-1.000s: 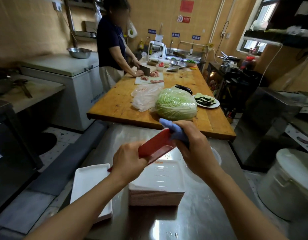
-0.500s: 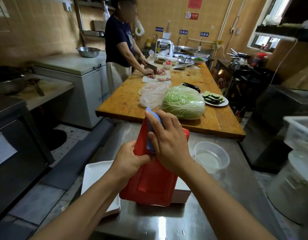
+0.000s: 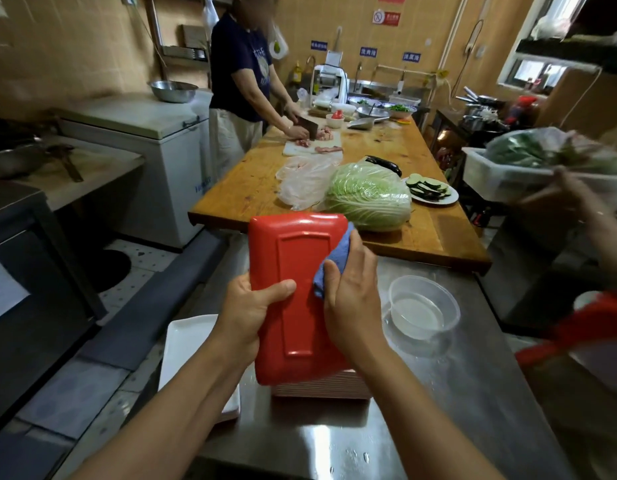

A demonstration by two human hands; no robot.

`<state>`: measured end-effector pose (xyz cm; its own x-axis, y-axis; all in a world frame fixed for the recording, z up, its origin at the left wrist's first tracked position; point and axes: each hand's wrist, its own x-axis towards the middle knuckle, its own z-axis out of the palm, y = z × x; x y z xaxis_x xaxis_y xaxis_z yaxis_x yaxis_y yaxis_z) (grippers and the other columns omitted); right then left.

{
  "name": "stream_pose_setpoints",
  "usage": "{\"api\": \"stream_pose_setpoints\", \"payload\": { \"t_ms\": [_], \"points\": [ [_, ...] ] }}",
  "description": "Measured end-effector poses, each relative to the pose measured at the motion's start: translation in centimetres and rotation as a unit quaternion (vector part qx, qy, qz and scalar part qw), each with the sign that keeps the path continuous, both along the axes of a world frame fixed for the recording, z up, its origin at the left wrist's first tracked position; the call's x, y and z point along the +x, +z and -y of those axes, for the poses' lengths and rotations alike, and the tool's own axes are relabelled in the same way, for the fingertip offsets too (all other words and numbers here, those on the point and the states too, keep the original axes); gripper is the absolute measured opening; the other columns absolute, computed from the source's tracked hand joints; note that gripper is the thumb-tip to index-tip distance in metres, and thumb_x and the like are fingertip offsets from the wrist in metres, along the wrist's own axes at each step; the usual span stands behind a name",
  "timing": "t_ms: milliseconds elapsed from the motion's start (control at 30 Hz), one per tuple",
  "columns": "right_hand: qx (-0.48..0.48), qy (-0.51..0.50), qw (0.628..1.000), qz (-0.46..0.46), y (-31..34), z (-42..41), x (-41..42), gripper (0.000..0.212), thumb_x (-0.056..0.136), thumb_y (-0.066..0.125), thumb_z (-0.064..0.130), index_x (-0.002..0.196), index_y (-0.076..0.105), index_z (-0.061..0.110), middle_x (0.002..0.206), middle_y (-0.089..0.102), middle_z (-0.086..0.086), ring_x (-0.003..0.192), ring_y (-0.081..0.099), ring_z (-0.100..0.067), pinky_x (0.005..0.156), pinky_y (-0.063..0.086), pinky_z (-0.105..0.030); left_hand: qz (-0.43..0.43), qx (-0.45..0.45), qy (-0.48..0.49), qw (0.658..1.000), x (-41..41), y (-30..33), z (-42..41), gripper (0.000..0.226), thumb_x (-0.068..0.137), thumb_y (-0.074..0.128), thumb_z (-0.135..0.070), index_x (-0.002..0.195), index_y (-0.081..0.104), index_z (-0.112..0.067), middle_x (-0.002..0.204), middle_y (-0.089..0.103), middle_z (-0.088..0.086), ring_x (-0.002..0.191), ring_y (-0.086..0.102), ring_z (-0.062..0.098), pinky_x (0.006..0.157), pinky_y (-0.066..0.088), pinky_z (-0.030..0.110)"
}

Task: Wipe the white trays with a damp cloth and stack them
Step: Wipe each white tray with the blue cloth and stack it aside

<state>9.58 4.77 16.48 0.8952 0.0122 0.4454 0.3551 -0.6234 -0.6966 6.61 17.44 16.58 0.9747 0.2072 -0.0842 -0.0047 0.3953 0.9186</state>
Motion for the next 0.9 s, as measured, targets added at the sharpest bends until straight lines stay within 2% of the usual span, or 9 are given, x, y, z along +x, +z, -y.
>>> {"api": "stream_pose_setpoints", "payload": {
  "t_ms": [200, 267, 367, 433, 500, 633, 767, 833, 900],
  "points": [
    [0.002, -0.005, 0.997, -0.081, -1.9, 1.1, -2.0, 0.061, 0.092, 0.052, 0.035, 0.144, 0.026, 0.016, 0.134, 0.04, -0.001, 0.122, 0.037, -0.017, 0.099, 0.024, -0.022, 0.03, -0.036, 0.052, 0.998, 1.7, 0.9, -0.5, 0.025, 0.076, 0.06, 0.009, 0.093, 0.064, -0.009, 0.072, 0.072, 0.004, 0.062, 0.069, 0.017, 0.06, 0.059, 0.032],
    [0.056, 0.015, 0.991, -0.12, -1.3, 2.0, -1.5, 0.051, 0.087, 0.06, 0.034, 0.133, 0.039, 0.023, 0.124, 0.051, 0.005, 0.111, 0.049, -0.011, 0.096, 0.034, -0.023, 0.031, -0.058, 0.05, 0.997, 1.9, 0.7, -0.2, 0.023, 0.077, 0.06, 0.008, 0.093, 0.064, -0.01, 0.071, 0.072, 0.004, 0.062, 0.069, 0.017, 0.057, 0.058, 0.031],
    [0.174, 0.073, 0.962, -0.195, -0.2, 3.4, -0.5, 0.03, 0.079, 0.071, 0.024, 0.102, 0.052, 0.03, 0.094, 0.066, 0.009, 0.081, 0.065, -0.003, 0.071, 0.051, -0.02, 0.028, -0.07, 0.043, 0.996, 2.1, 0.0, 0.2, 0.022, 0.078, 0.059, 0.006, 0.094, 0.064, -0.009, 0.071, 0.073, 0.003, 0.062, 0.069, 0.017, 0.057, 0.058, 0.029],
    [0.214, 0.093, 0.95, -0.21, -0.3, 3.8, -0.3, 0.028, 0.075, 0.074, 0.016, 0.097, 0.057, 0.021, 0.084, 0.069, 0.003, 0.073, 0.068, -0.007, 0.061, 0.051, -0.017, 0.026, -0.062, 0.019, 0.998, 2.2, -0.4, 0.1, 0.027, 0.074, 0.062, 0.0, 0.1, 0.062, -0.009, 0.078, 0.073, 0.006, 0.067, 0.07, 0.018, 0.06, 0.058, 0.03],
    [0.222, 0.099, 0.948, -0.203, -0.5, 3.9, -0.3, 0.027, 0.072, 0.074, 0.011, 0.094, 0.059, 0.015, 0.079, 0.069, -0.004, 0.069, 0.069, -0.014, 0.058, 0.053, -0.021, 0.006, -0.037, -0.02, 0.999, 2.1, -0.7, -0.4, 0.043, 0.069, 0.064, -0.009, 0.112, 0.06, -0.008, 0.096, 0.072, 0.012, 0.079, 0.069, 0.022, 0.071, 0.058, 0.035],
    [0.145, 0.092, 0.97, -0.174, -0.1, 4.2, -0.3, 0.038, 0.058, 0.071, 0.025, 0.092, 0.058, 0.016, 0.081, 0.066, -0.008, 0.072, 0.066, -0.023, 0.066, 0.058, -0.038, -0.049, 0.059, -0.075, 0.994, 1.9, -0.6, -2.0, 0.068, 0.064, 0.074, -0.02, 0.126, 0.048, -0.013, 0.119, 0.063, 0.012, 0.099, 0.065, 0.028, 0.081, 0.053, 0.042],
    [0.052, 0.109, 0.983, -0.137, 0.8, 5.3, -0.4, 0.043, 0.053, 0.067, 0.034, 0.09, 0.057, 0.017, 0.077, 0.065, -0.004, 0.07, 0.064, -0.02, 0.062, 0.055, -0.035, -0.003, 0.184, -0.013, 0.983, 2.5, 1.2, -3.5, 0.099, 0.066, 0.084, -0.016, 0.142, 0.021, -0.026, 0.13, 0.049, 0.004, 0.11, 0.058, 0.019, 0.088, 0.049, 0.037],
    [0.014, 0.125, 0.984, -0.129, 1.3, 5.9, -0.4, 0.045, 0.052, 0.069, 0.037, 0.091, 0.058, 0.017, 0.077, 0.065, -0.003, 0.069, 0.064, -0.018, 0.061, 0.055, -0.033, 0.05, 0.318, 0.016, 0.947, 2.9, 2.5, -4.3, 0.104, 0.065, 0.084, -0.017, 0.142, 0.018, -0.035, 0.135, 0.038, -0.003, 0.119, 0.045, 0.013, 0.096, 0.041, 0.036],
    [-0.021, 0.143, 0.981, -0.131, 1.8, 6.6, -0.3, 0.042, 0.054, 0.074, 0.033, 0.09, 0.057, 0.02, 0.076, 0.065, 0.0, 0.065, 0.062, -0.011, 0.057, 0.053, -0.024, 0.103, 0.45, -0.015, 0.887, 3.1, 3.8, -5.0, 0.089, 0.063, 0.085, -0.016, 0.133, 0.035, -0.039, 0.132, 0.043, -0.008, 0.119, 0.043, 0.01, 0.097, 0.039, 0.034]
  ]
}}
